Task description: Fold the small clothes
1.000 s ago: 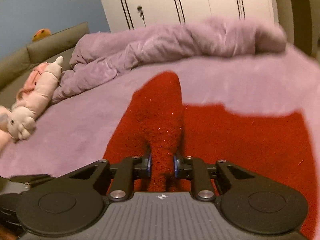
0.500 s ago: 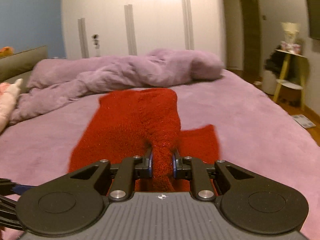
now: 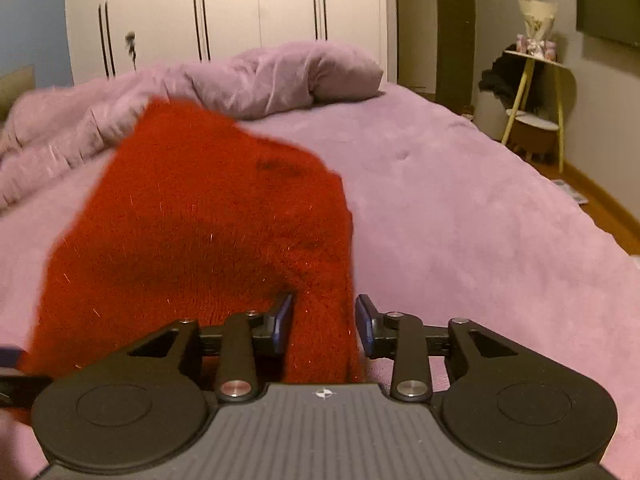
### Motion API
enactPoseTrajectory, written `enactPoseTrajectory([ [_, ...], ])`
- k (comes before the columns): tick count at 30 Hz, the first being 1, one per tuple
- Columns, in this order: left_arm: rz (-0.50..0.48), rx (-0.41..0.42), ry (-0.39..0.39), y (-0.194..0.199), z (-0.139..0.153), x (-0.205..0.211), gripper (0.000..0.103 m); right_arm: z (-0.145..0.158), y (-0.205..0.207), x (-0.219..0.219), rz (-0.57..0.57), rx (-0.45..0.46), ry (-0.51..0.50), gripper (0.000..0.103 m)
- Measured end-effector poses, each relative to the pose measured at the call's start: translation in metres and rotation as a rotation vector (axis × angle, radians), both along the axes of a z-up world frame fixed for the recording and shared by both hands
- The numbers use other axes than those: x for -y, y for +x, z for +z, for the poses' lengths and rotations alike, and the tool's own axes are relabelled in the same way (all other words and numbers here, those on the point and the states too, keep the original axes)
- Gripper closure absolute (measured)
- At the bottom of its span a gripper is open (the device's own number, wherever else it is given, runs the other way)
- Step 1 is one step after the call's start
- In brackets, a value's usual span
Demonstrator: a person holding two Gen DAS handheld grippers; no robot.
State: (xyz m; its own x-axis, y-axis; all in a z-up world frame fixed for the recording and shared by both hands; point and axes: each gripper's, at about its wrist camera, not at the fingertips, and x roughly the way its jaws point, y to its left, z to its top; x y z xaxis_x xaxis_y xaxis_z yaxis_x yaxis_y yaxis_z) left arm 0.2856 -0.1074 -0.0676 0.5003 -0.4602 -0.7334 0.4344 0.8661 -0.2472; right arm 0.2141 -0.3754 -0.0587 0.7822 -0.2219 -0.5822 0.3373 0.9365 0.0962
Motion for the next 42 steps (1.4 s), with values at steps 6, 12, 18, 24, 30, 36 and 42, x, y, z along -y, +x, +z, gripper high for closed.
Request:
enactPoseTrajectory([
  [6,0.018,-0.005,-0.001,-0.001,-0.001,0.003,0.006,0.018,-0.008,-0.032,0.123,0.08,-0.033,0.077],
  [12,0.008,-0.012,0.006,0.0,0.001,-0.004,0.006,-0.024,0.006,-0.038,0.113,-0.06,0.046,0.088],
  [18,0.013,0.022,0.009,-0.002,0.011,-0.013,0.007,0.004,0.011,-0.043,0.192,-0.106,0.009,0.088],
  [24,0.025,0.056,0.014,0.0,0.022,-0.024,0.007,0.027,0.028,-0.035,0.191,-0.011,0.049,0.087],
  [30,0.042,0.08,0.009,0.008,0.026,-0.032,0.007,0.047,0.098,-0.057,0.273,0.007,0.04,0.087],
  [36,0.146,0.137,0.021,0.053,0.041,-0.036,0.008,0.027,0.167,-0.06,0.289,0.013,0.024,0.087],
  [42,0.334,0.138,-0.053,0.13,0.046,0.007,0.008,-0.026,0.177,-0.025,0.196,-0.031,0.097,0.09],
])
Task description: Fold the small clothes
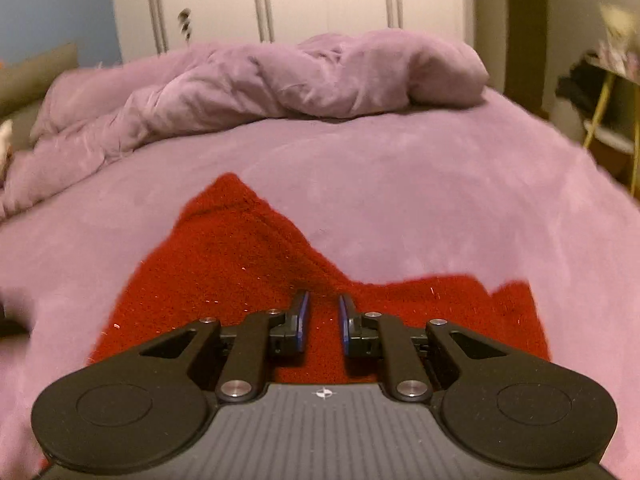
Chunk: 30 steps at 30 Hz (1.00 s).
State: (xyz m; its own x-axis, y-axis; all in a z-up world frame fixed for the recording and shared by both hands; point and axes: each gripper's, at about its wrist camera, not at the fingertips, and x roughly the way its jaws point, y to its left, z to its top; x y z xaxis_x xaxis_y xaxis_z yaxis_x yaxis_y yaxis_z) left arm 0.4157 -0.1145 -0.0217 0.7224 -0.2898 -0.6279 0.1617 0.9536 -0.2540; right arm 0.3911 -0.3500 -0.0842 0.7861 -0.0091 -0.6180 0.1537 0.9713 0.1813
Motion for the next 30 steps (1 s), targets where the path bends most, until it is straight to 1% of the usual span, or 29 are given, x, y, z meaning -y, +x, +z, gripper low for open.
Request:
enactPoseTrajectory([
  [2,0.03,-0.029,-0.025,0.026,-0.007,0.024,0.008,-0.002,-0.002,0.006,0.004,0.014,0.016,0.09],
  [3,0.039,-0.038,-0.017,0.036,-0.011,0.037,0.008,-0.004,-0.003,0.008,0.005,0.025,0.02,0.09],
  [4,0.04,-0.028,0.006,0.043,-0.014,0.049,0.008,-0.007,-0.004,0.01,0.004,0.033,0.023,0.09],
  [6,0.029,0.008,0.109,0.055,-0.025,0.074,0.007,-0.012,-0.006,0.016,-0.006,0.044,0.044,0.09],
  [7,0.007,0.001,0.154,0.059,-0.032,0.083,0.007,-0.014,-0.007,0.02,-0.009,0.05,0.051,0.09],
  [8,-0.002,-0.004,0.188,0.064,-0.041,0.089,0.007,-0.018,-0.007,0.024,-0.011,0.055,0.063,0.091],
  [9,0.009,-0.008,0.207,0.067,-0.05,0.091,0.007,-0.02,-0.009,0.029,-0.017,0.056,0.078,0.093],
  [10,0.024,-0.02,0.203,0.069,-0.06,0.089,0.007,-0.024,-0.008,0.033,-0.025,0.057,0.091,0.096],
  [11,0.034,-0.026,0.183,0.071,-0.068,0.087,0.007,-0.028,-0.007,0.035,-0.033,0.058,0.094,0.102],
  [12,0.046,-0.036,0.174,0.074,-0.074,0.086,0.006,-0.032,-0.006,0.037,-0.034,0.063,0.097,0.103],
  [13,0.059,-0.039,0.183,0.076,-0.077,0.087,0.006,-0.035,-0.003,0.039,-0.038,0.064,0.103,0.103],
  [14,0.064,-0.023,0.199,0.077,-0.08,0.09,0.006,-0.037,0.0,0.039,-0.038,0.066,0.102,0.103],
  [16,0.07,-0.036,0.24,0.08,-0.082,0.093,0.004,-0.039,0.008,0.038,-0.043,0.051,0.088,0.103],
  [18,0.055,-0.039,0.244,0.079,-0.074,0.09,0.004,-0.034,0.008,0.034,-0.041,0.048,0.068,0.103],
  [19,0.042,-0.034,0.231,0.074,-0.067,0.085,0.004,-0.03,0.004,0.034,-0.034,0.059,0.081,0.103],
  [22,-0.018,-0.001,0.138,0.042,-0.04,0.059,0.004,-0.013,-0.022,0.044,-0.032,0.082,0.191,0.103],
  [23,-0.055,0.035,0.111,0.025,-0.03,0.048,0.004,-0.004,-0.039,0.044,-0.046,0.085,0.208,0.099],
  [24,-0.082,0.054,0.112,0.008,-0.022,0.04,0.004,0.005,-0.06,0.044,-0.055,0.089,0.21,0.094],
  [25,-0.112,0.062,0.123,-0.009,-0.016,0.033,0.004,0.01,-0.08,0.043,-0.061,0.091,0.203,0.085],
  [26,-0.157,0.066,0.128,-0.027,-0.013,0.027,0.004,0.013,-0.102,0.041,-0.054,0.092,0.189,0.068],
  [27,-0.196,0.06,0.126,-0.044,-0.012,0.021,0.004,0.013,-0.124,0.04,-0.056,0.083,0.176,0.064],
  [29,-0.234,0.041,0.126,-0.07,-0.017,0.015,0.004,0.006,-0.157,0.039,-0.069,0.033,0.153,0.063],
  [30,-0.232,0.036,0.142,-0.079,-0.022,0.013,0.005,0.002,-0.172,0.038,-0.087,-0.005,0.123,0.056],
])
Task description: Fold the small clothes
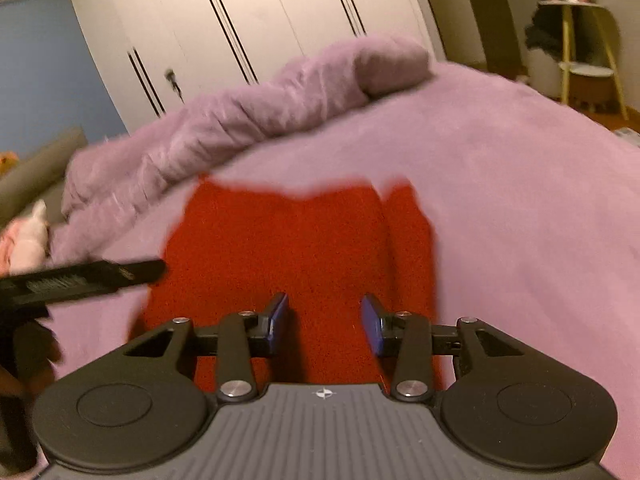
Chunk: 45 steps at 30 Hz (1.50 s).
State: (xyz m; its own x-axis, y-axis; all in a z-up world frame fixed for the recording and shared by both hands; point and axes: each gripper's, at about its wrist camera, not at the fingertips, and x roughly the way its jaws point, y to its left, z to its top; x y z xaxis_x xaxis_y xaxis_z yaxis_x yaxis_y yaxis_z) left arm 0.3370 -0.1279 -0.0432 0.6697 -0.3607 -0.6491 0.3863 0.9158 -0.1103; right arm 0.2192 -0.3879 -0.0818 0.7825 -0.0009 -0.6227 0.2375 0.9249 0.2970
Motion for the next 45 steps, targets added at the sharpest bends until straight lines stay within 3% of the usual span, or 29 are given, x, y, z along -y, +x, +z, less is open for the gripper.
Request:
enactPoseTrajectory([
  [2,0.012,-0.021,-0.002,-0.015,-0.001,-0.007,0.004,-0.002,-0.029,0.005,-0.021,-0.003,0.036,0.046],
  [6,-0.004,-0.092,-0.043,-0.045,0.003,-0.026,0.005,0.01,-0.069,0.017,-0.052,0.022,0.215,0.045],
  [9,-0.031,-0.108,-0.04,-0.066,-0.002,-0.03,0.005,0.004,-0.074,0.026,-0.017,0.095,0.427,0.045],
  [14,-0.063,-0.156,-0.01,-0.072,-0.016,-0.022,0.004,-0.035,-0.053,0.043,-0.053,0.101,0.745,0.046],
  [16,-0.058,-0.17,0.049,-0.067,-0.023,-0.014,0.005,-0.05,-0.041,0.043,-0.089,0.076,0.819,0.052],
  [18,-0.057,-0.173,0.098,-0.065,-0.029,-0.009,0.005,-0.056,-0.031,0.041,-0.113,0.055,0.852,0.073],
  [20,-0.031,-0.18,0.112,-0.064,-0.034,-0.012,0.005,-0.05,-0.029,0.035,-0.093,0.059,0.811,0.088],
  [21,-0.014,-0.18,0.105,-0.062,-0.034,-0.015,0.005,-0.046,-0.032,0.034,-0.086,0.087,0.818,0.09],
  [24,0.043,-0.172,0.072,-0.062,-0.035,-0.029,0.004,-0.051,-0.053,0.044,-0.092,0.249,1.043,0.092],
  [25,0.043,-0.179,0.057,-0.061,-0.034,-0.031,0.004,-0.052,-0.062,0.046,-0.113,0.27,1.057,0.093],
  [26,0.048,-0.188,0.048,-0.059,-0.035,-0.035,0.004,-0.051,-0.067,0.046,-0.128,0.257,1.005,0.095],
  [29,0.041,-0.203,0.044,-0.058,-0.037,-0.037,0.004,-0.043,-0.071,0.039,-0.14,0.061,0.572,0.096],
  [32,0.009,-0.193,0.052,-0.057,-0.035,-0.037,0.005,-0.029,-0.084,0.053,-0.065,0.159,0.514,0.091],
  [34,-0.007,-0.188,0.06,-0.058,-0.036,-0.038,0.005,-0.011,-0.075,0.054,0.008,0.185,0.373,0.063],
  [35,-0.012,-0.189,0.06,-0.058,-0.037,-0.037,0.005,-0.004,-0.067,0.053,0.075,0.193,0.295,0.041],
  [36,-0.014,-0.192,0.058,-0.058,-0.037,-0.038,0.005,0.0,-0.059,0.052,0.142,0.198,0.22,0.036],
  [40,-0.031,-0.212,0.032,-0.06,-0.028,-0.045,0.005,0.003,-0.024,0.035,0.391,0.14,0.067,0.036],
  [43,-0.058,-0.208,0.032,-0.061,-0.018,-0.052,0.005,0.001,-0.006,0.021,0.484,0.119,-0.003,0.041],
  [45,-0.069,-0.202,0.054,-0.057,-0.013,-0.053,0.005,-0.004,-0.018,0.012,0.511,0.134,0.005,0.061],
])
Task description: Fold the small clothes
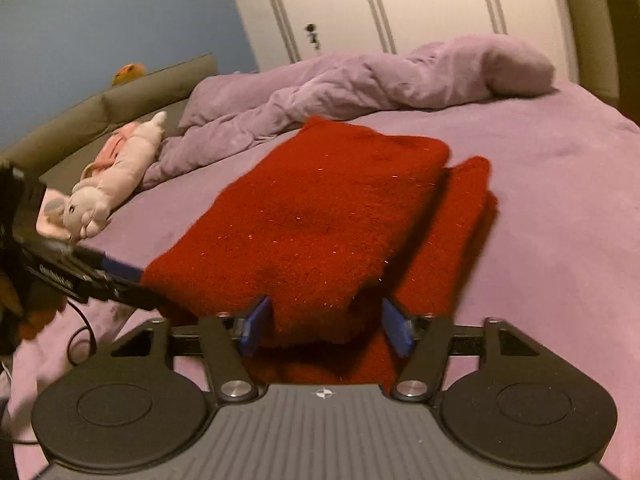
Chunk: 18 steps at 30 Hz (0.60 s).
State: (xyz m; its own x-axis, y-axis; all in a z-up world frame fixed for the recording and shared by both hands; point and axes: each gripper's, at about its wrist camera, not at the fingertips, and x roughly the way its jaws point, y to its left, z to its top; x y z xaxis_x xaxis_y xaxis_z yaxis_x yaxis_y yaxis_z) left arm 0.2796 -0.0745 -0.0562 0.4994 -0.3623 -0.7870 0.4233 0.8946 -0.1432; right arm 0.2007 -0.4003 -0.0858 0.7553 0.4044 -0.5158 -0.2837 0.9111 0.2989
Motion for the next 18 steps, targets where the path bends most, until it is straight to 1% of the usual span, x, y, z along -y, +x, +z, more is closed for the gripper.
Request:
enactPoseTrajectory([
  [1,-0.006,-0.002,0.004,0.001,0.002,0.0,0.005,0.0,-0.001,-0.002,0.007,0.006,0.001,0.065],
  [2,-0.012,-0.006,0.007,0.002,0.004,0.001,0.005,0.001,-0.001,-0.004,0.022,0.009,0.001,0.076],
  [3,-0.019,-0.005,0.012,0.002,0.005,0.001,0.005,0.002,0.003,-0.008,0.029,0.003,-0.002,0.081],
  [5,-0.04,0.004,0.026,0.0,0.009,0.001,0.005,0.006,0.002,-0.01,0.05,-0.002,0.0,0.086],
  [7,-0.056,0.016,0.031,-0.001,0.013,-0.003,0.005,0.011,-0.008,0.001,0.078,0.0,0.118,0.087],
  [8,-0.06,0.018,0.022,-0.001,0.015,-0.007,0.005,0.011,-0.012,0.011,0.075,0.003,0.181,0.087],
  [9,-0.052,0.016,0.008,0.0,0.016,-0.011,0.005,0.007,-0.014,0.015,0.054,-0.015,0.193,0.088],
  [10,-0.038,0.012,-0.007,0.002,0.017,-0.015,0.005,0.0,-0.013,0.014,0.034,-0.062,0.134,0.089],
  [11,-0.016,0.007,-0.027,0.006,0.017,-0.019,0.005,-0.012,-0.01,0.01,0.005,-0.129,0.045,0.09],
  [12,0.016,-0.002,-0.049,0.011,0.017,-0.023,0.005,-0.02,-0.009,0.012,0.001,-0.168,0.043,0.09],
  [14,0.081,-0.024,-0.101,0.022,0.016,-0.03,0.005,-0.019,-0.009,0.023,-0.03,-0.19,0.116,0.09],
  [15,0.107,-0.033,-0.13,0.028,0.015,-0.032,0.005,-0.012,-0.01,0.026,-0.047,-0.19,0.135,0.088],
  [16,0.124,-0.039,-0.149,0.034,0.015,-0.032,0.005,-0.007,-0.013,0.029,-0.062,-0.178,0.15,0.082],
  [17,0.135,-0.043,-0.174,0.04,0.015,-0.031,0.005,-0.002,-0.017,0.031,-0.082,-0.157,0.153,0.064],
  [18,0.132,-0.046,-0.205,0.046,0.016,-0.028,0.005,0.003,-0.02,0.035,-0.109,-0.134,0.157,0.041],
])
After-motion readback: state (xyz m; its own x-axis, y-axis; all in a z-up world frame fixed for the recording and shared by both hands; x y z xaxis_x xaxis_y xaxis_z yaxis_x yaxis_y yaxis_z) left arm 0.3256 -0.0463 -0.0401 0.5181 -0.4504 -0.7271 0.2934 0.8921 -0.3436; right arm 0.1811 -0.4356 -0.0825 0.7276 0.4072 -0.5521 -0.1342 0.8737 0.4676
